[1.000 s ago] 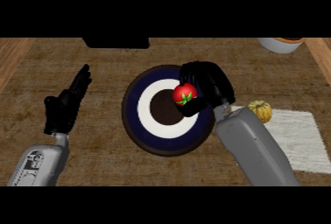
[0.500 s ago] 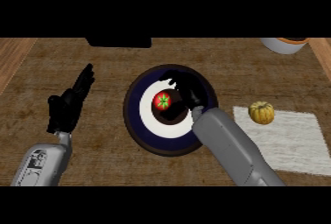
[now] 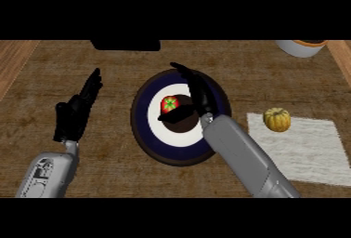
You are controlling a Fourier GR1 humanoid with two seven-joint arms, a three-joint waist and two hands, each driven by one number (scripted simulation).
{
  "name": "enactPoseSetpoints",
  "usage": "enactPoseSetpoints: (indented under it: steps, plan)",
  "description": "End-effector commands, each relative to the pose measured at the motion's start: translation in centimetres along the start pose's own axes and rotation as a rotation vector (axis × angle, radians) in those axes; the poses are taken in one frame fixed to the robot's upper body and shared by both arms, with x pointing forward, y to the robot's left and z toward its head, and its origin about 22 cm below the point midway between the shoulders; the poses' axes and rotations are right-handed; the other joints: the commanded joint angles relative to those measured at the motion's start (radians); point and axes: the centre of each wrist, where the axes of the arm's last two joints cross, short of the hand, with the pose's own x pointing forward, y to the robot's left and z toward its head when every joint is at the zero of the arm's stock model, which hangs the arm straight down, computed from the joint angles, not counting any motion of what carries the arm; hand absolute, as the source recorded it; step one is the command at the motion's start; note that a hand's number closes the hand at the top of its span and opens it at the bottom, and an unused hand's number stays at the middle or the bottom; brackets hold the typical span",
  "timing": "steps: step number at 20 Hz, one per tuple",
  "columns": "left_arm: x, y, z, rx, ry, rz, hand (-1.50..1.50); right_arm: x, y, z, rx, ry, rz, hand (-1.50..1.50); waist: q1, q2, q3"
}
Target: Pick the tomato from the placemat and place it in the plate
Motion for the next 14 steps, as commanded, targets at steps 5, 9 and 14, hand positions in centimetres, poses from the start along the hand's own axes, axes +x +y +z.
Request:
enactPoseSetpoints:
  steps: [5,9,14]
  plan:
    - [0.0,0.8,-0.3,0.038,0.006,0.014,0.0,-2.7,-6.3,0.6,-0.225,0.035,-0.26,-1.5,-0.041,-0.006,-0.001]
    - [0.3,1.0,-0.1,0.034,0.022,0.002,0.0,-5.9,-12.3,2.2,-0.322,0.084,-0.309,-1.5,-0.044,-0.008,-0.001]
    - [-0.1,0.5,1.6,0.027,0.012,-0.004,0.0,-10.1,-17.2,6.4,-0.325,0.09,-0.325,-1.5,-0.036,-0.008,-0.001]
